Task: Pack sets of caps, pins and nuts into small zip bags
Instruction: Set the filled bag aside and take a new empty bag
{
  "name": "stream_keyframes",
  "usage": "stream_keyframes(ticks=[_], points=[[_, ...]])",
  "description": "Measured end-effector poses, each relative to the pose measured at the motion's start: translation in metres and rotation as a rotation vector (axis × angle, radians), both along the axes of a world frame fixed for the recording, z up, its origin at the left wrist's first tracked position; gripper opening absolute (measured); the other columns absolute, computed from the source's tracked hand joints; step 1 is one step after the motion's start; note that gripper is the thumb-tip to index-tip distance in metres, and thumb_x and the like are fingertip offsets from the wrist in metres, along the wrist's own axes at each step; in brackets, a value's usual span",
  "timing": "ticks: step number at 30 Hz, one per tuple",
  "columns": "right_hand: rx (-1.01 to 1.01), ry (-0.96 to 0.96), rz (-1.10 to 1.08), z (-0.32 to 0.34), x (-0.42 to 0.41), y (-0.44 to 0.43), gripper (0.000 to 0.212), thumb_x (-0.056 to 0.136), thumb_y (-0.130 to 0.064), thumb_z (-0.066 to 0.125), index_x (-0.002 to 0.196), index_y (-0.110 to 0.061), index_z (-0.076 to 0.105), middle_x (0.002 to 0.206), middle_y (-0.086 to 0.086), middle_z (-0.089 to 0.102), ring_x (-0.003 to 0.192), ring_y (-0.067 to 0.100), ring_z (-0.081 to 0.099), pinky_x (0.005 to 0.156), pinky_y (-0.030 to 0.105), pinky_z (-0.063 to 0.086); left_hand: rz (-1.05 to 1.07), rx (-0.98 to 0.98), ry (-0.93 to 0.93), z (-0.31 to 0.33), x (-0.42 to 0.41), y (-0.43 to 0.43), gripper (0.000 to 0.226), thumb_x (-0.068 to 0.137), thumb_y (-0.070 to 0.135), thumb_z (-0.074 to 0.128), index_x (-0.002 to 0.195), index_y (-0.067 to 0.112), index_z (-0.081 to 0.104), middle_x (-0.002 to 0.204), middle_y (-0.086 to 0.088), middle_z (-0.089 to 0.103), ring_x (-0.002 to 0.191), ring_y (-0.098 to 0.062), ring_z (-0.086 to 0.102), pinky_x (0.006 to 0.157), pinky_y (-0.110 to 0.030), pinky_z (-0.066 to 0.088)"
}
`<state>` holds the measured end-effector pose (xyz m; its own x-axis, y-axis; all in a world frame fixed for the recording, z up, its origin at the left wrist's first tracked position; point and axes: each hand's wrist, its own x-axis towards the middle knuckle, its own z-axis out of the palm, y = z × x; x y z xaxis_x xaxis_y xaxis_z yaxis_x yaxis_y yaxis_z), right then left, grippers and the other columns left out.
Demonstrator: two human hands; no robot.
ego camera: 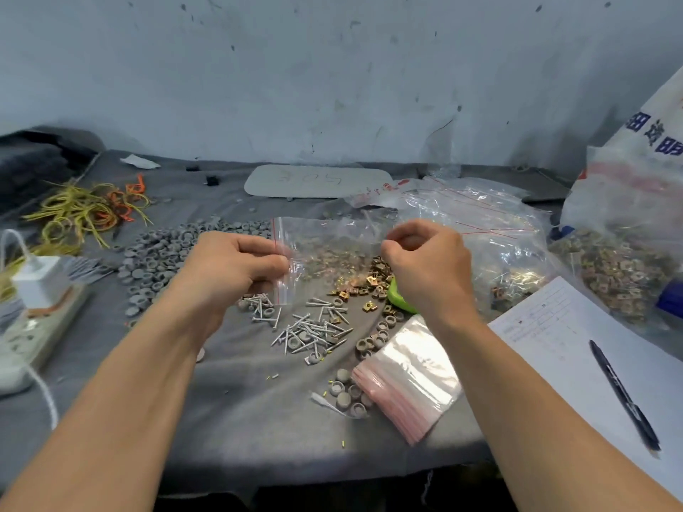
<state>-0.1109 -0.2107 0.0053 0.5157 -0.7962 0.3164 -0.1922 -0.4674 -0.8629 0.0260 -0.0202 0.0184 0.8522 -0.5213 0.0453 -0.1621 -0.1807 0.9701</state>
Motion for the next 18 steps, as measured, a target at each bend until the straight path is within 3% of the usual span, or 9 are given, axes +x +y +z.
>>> stream_keyframes(ticks=[5,8,12,15,18], points=[[0.089,0.047,0.344,-0.001,0.025,0.048,0.017,0.084,-0.038,0.075,0.075,-0.024,0.079,0.069,-0.01,0.075,0.062,0.007,0.067,0.069,0.035,0.059,0.049,0.042,-0.036,-0.002,-0.005,-0.008,0.018,0.072,-0.004,0.087,0.068,0.011,0.078,0.055,-0.005,0.07,0.044,-0.007,0.059,0.044,-0.016,0.047],[0.046,0.047,0.322,-0.003,0.039,0.061,0.021,0.082,-0.043,0.074,0.072,-0.025,0.078,0.064,-0.011,0.072,0.058,0.005,0.064,0.059,0.025,0.054,0.034,0.109,-0.047,-0.007,-0.006,-0.012,0.024,0.068,-0.001,0.09,0.056,0.014,0.076,0.057,-0.009,0.071,0.045,-0.012,0.062,0.048,-0.022,0.05],[0.076,0.107,0.295,-0.002,0.05,0.062,0.017,0.082,-0.036,0.077,0.07,-0.023,0.079,0.063,-0.008,0.072,0.062,0.009,0.066,0.062,0.029,0.054,0.062,0.125,-0.027,-0.012,-0.001,-0.01,0.021,0.064,0.004,0.091,0.057,0.018,0.078,0.058,-0.012,0.071,0.049,-0.017,0.065,0.057,-0.03,0.055],[0.135,0.167,0.387,-0.001,0.054,0.066,0.021,0.084,-0.035,0.074,0.073,-0.017,0.079,0.069,0.003,0.075,0.07,0.022,0.071,0.071,0.041,0.06,0.044,0.183,-0.073,-0.014,-0.002,-0.007,0.012,0.056,0.004,0.083,0.057,0.014,0.076,0.054,-0.01,0.069,0.044,-0.014,0.061,0.05,-0.025,0.048],[0.238,0.156,0.502,-0.001,0.056,0.066,0.021,0.085,-0.019,0.068,0.069,-0.009,0.077,0.065,0.011,0.073,0.053,0.022,0.063,0.058,0.039,0.053,0.018,0.185,-0.108,-0.014,-0.002,-0.003,0.015,0.057,0.011,0.087,0.052,0.014,0.073,0.053,-0.009,0.068,0.043,-0.013,0.06,0.047,-0.023,0.047]])
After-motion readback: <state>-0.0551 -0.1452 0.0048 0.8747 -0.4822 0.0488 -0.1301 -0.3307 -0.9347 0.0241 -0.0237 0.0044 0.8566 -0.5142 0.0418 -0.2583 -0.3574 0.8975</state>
